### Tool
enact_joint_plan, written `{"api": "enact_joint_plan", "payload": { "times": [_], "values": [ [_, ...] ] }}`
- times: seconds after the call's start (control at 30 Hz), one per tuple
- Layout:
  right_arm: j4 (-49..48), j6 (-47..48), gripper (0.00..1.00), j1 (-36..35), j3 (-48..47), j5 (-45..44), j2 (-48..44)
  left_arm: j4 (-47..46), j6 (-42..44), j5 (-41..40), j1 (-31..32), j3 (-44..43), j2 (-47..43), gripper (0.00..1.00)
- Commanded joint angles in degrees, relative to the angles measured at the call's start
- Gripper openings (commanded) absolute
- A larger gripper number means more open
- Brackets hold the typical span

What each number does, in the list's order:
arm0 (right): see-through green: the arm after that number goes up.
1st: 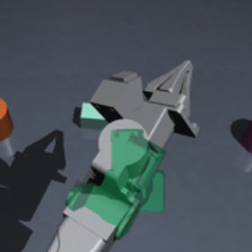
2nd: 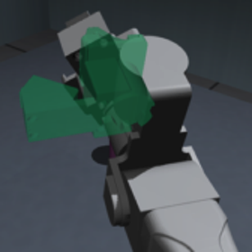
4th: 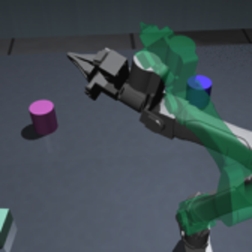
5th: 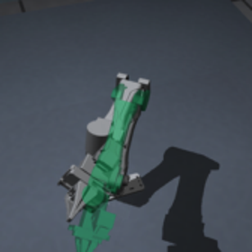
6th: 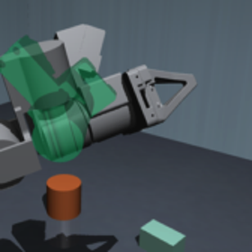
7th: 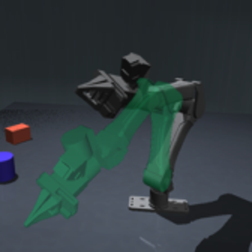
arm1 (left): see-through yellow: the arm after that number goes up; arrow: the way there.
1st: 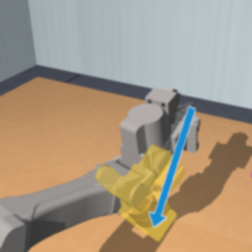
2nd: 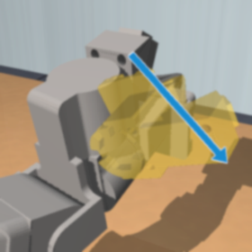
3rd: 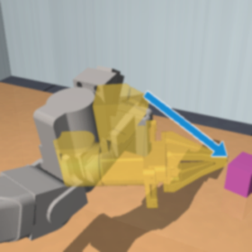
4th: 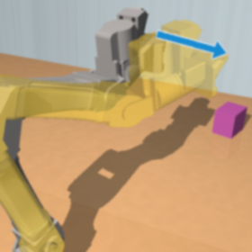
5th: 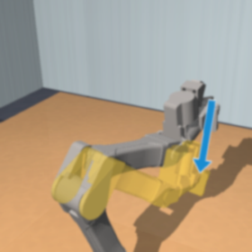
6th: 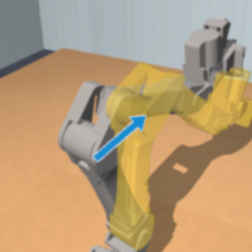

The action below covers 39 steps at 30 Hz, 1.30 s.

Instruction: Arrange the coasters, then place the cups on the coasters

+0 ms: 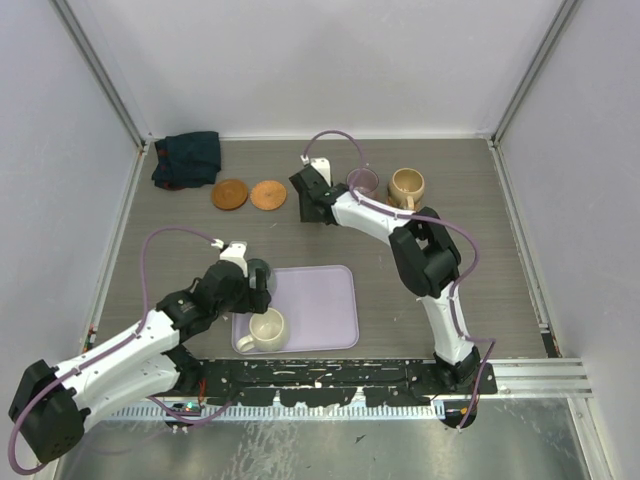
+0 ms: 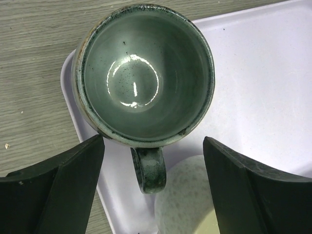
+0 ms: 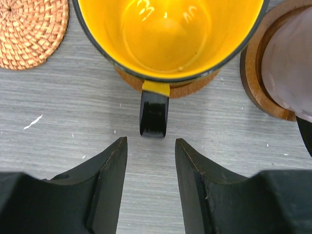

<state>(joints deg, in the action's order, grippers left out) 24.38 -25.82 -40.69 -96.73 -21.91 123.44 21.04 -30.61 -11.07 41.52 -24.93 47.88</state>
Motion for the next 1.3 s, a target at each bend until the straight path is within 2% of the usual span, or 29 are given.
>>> {"api": "enact_joint_plan", "payload": {
  "times": [0.0,0.47,0.83,1.0,1.1,1.27],
  "values": [
    [-2.5,-0.6,0.49,-1.1,2.2,-1.1,-7.2,-1.2,0.1,0.7,0.2,-2.0,-1.7,0.82],
    [-5.2,-0.9,0.5,-3.0,13.9,-1.5,-18.4,7.2,-1.6,-1.2,0.6,-4.1,-3.7,0.79],
    [-6.4,-0.1,0.49,-3.4,22.0,-3.6,-26.3,6.9,-3.6,-1.8,1.8,-3.5,-1.6,0.68],
    [-7.1,-0.5,0.49,-3.4,25.4,-4.2,-29.5,6.9,-4.2,-1.8,3.0,-3.5,0.2,0.67],
    [-7.7,-0.6,0.49,-3.4,27.0,-4.3,-31.0,6.6,-4.6,-2.6,3.6,-3.3,0.9,0.6],
    [-8.3,-0.7,0.5,-3.4,28.6,-3.8,-31.8,4.7,-5.4,-3.5,3.9,-2.8,1.5,0.44]
  ]
}}
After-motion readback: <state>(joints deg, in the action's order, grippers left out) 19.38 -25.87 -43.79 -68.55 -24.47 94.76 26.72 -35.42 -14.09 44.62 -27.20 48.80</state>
